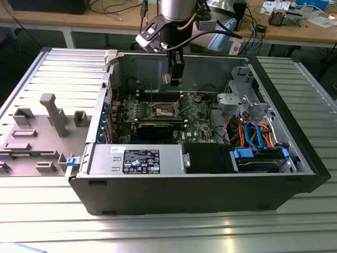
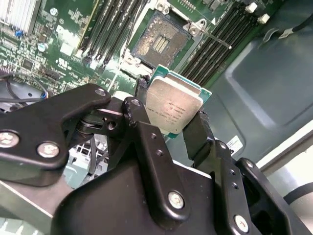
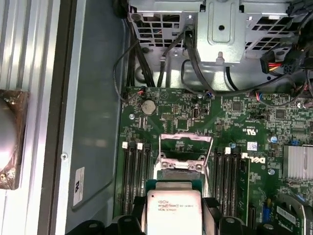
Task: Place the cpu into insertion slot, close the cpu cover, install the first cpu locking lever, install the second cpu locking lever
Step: 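Place the cpu into insertion slot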
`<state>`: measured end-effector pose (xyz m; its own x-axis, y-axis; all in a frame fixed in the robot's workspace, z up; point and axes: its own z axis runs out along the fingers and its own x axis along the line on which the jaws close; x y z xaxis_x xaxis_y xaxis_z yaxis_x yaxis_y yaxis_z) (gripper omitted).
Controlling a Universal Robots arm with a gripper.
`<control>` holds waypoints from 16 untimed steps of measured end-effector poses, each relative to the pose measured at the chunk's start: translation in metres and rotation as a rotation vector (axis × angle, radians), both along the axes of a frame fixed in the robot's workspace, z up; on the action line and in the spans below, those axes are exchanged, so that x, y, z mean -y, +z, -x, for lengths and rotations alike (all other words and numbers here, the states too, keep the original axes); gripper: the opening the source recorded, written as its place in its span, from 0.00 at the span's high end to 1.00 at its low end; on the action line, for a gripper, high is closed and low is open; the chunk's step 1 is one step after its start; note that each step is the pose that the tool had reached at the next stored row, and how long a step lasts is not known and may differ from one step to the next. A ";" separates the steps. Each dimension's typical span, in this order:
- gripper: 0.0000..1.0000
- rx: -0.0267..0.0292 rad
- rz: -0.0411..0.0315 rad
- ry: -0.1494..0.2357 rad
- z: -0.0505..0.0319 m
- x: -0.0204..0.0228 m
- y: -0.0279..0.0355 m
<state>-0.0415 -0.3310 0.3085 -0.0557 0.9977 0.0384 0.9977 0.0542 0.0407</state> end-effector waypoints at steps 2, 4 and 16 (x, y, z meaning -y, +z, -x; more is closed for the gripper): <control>0.46 -0.0001 0.0002 -0.024 0.0004 -0.0001 -0.0037; 0.46 0.0002 0.0002 -0.034 0.0060 -0.0001 -0.0064; 0.46 0.0023 0.0002 -0.060 0.0162 -0.0002 -0.0171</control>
